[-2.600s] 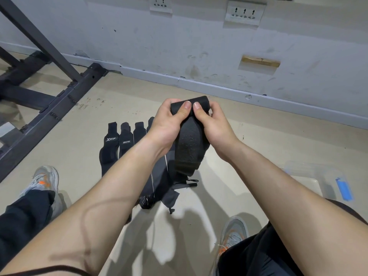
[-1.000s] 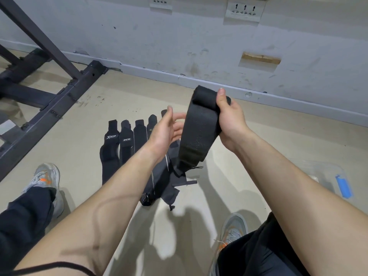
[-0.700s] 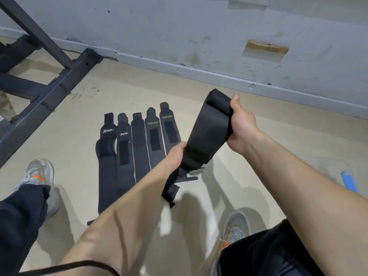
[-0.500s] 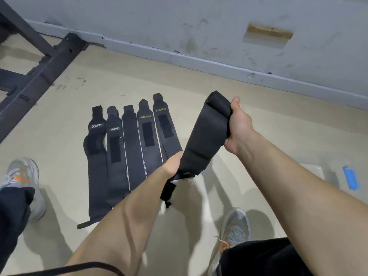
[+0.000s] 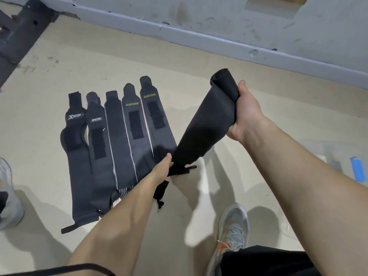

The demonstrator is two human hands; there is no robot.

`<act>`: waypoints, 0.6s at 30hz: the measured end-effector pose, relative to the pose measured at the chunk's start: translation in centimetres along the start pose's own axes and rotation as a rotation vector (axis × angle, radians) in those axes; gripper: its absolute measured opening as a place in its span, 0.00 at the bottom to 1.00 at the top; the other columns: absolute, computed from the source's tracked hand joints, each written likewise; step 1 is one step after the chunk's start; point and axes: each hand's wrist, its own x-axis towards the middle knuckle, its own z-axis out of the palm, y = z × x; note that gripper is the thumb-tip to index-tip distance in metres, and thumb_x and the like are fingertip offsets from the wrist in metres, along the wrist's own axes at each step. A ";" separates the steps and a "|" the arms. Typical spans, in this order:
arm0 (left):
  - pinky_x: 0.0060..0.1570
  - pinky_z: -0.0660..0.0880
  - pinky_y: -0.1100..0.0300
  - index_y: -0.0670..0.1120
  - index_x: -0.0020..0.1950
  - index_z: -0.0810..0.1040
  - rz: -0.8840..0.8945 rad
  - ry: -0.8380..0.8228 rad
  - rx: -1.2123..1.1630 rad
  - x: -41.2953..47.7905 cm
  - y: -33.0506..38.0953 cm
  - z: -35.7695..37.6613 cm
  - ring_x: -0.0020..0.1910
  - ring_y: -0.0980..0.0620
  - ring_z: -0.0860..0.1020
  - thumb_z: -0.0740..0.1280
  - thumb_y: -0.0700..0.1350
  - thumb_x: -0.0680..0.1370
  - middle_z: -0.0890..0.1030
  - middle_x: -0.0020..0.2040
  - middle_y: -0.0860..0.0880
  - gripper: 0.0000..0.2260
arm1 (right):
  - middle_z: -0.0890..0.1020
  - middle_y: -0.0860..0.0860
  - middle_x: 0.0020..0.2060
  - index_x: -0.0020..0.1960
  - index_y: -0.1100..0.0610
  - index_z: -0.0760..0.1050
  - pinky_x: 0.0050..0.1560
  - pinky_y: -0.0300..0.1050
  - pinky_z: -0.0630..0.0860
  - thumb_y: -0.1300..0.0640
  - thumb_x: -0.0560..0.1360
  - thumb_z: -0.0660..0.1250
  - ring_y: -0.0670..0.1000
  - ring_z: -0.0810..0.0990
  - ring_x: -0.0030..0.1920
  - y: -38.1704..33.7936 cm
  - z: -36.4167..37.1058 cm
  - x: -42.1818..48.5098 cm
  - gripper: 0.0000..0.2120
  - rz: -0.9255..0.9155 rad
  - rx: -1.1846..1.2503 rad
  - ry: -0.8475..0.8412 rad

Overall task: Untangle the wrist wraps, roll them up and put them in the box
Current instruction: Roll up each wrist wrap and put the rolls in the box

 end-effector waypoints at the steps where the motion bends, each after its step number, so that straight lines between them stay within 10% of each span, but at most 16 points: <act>1: 0.76 0.57 0.51 0.52 0.81 0.66 0.031 0.022 0.032 0.2 -0.2 0.1 0.77 0.49 0.66 0.46 0.62 0.86 0.71 0.77 0.51 0.27 | 0.88 0.51 0.45 0.62 0.53 0.81 0.50 0.53 0.84 0.35 0.80 0.62 0.55 0.87 0.42 -0.2 0.1 -0.1 0.25 -0.002 -0.009 -0.005; 7: 0.69 0.67 0.48 0.58 0.80 0.59 0.132 0.092 0.306 0.5 -0.6 0.4 0.71 0.42 0.72 0.52 0.53 0.87 0.73 0.74 0.46 0.20 | 0.86 0.52 0.38 0.59 0.55 0.82 0.43 0.51 0.85 0.35 0.81 0.61 0.54 0.86 0.35 -1.5 -0.3 -2.0 0.25 0.018 -0.051 -0.031; 12: 0.47 0.76 0.51 0.57 0.82 0.46 0.119 0.081 0.535 0.3 0.4 1.2 0.49 0.45 0.79 0.62 0.42 0.83 0.79 0.56 0.43 0.34 | 0.83 0.49 0.31 0.53 0.53 0.82 0.36 0.45 0.83 0.34 0.80 0.61 0.51 0.84 0.30 -2.8 -1.9 -4.9 0.24 0.073 -0.071 -0.090; 15: 0.50 0.78 0.49 0.55 0.83 0.38 0.044 0.082 0.561 0.9 0.8 1.8 0.47 0.45 0.79 0.61 0.41 0.83 0.78 0.52 0.42 0.38 | 0.81 0.50 0.29 0.49 0.54 0.82 0.32 0.44 0.82 0.34 0.80 0.60 0.50 0.82 0.27 -5.0 -2.4 -6.7 0.24 0.016 -0.065 -0.121; 18: 0.47 0.75 0.52 0.56 0.83 0.47 0.044 0.106 0.480 0.3 1.4 1.9 0.45 0.45 0.76 0.59 0.39 0.82 0.78 0.50 0.42 0.35 | 0.80 0.50 0.28 0.45 0.55 0.81 0.33 0.44 0.82 0.34 0.80 0.60 0.50 0.81 0.26 -5.4 -2.7 -8.1 0.25 0.008 -0.060 -0.126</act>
